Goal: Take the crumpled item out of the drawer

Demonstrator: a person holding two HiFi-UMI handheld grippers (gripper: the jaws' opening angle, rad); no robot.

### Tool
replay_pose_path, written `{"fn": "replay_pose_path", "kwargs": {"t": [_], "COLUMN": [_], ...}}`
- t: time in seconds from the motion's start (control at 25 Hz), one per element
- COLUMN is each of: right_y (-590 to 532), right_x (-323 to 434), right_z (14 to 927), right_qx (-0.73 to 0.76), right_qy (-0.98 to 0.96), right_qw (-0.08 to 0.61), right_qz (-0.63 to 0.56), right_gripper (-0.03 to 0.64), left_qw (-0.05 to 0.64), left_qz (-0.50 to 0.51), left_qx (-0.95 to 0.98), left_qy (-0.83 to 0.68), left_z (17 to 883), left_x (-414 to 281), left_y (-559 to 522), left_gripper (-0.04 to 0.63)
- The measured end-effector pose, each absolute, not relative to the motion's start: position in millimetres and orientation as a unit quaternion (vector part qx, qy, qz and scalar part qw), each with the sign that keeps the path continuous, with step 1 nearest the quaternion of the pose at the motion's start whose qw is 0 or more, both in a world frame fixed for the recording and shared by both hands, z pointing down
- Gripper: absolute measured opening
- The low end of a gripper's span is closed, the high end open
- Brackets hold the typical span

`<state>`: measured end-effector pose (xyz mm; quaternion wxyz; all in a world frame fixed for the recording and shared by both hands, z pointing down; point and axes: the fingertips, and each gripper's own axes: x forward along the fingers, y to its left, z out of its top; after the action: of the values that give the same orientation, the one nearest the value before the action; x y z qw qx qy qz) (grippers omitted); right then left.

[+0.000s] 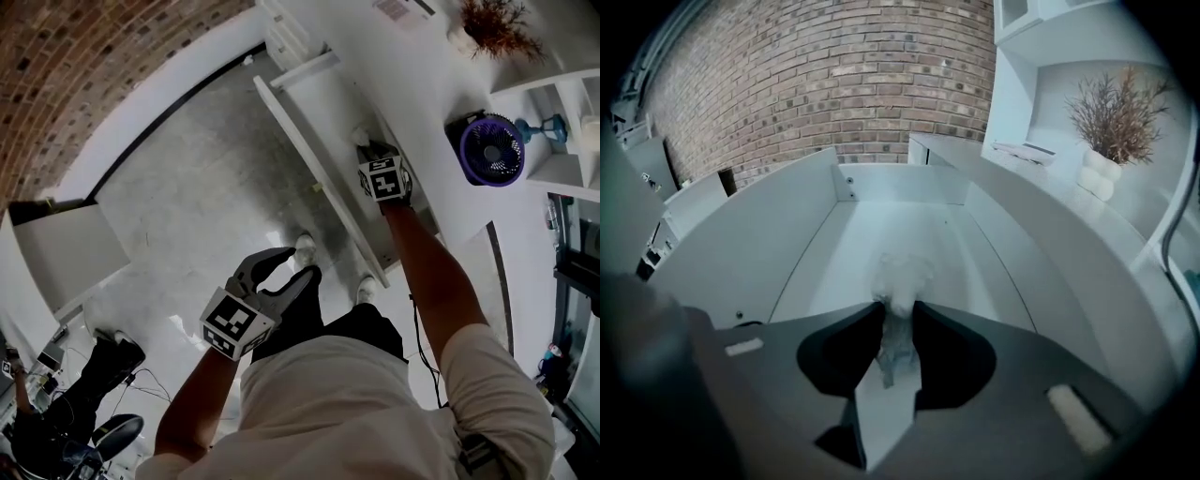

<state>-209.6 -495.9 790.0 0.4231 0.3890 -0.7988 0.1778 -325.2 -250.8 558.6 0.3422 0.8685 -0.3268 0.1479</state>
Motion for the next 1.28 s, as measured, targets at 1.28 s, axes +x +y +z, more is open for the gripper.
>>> {"fn": "replay_pose_path", "kwargs": {"t": [1.28], "right_y": [-303], "right_x": [-128], "right_z": [587], "right_qx": [0.316], "right_qy": [-0.884], "right_qw": [0.304], "right_qz": [0.161], "right_gripper": [0.106], "left_qw": [0.274], "left_qz": [0.133], "left_qx": [0.899], "left_qy": [-0.314], "left_z": [486], "left_x": [-188], "left_y": [-140], "left_gripper": [0.145]}}
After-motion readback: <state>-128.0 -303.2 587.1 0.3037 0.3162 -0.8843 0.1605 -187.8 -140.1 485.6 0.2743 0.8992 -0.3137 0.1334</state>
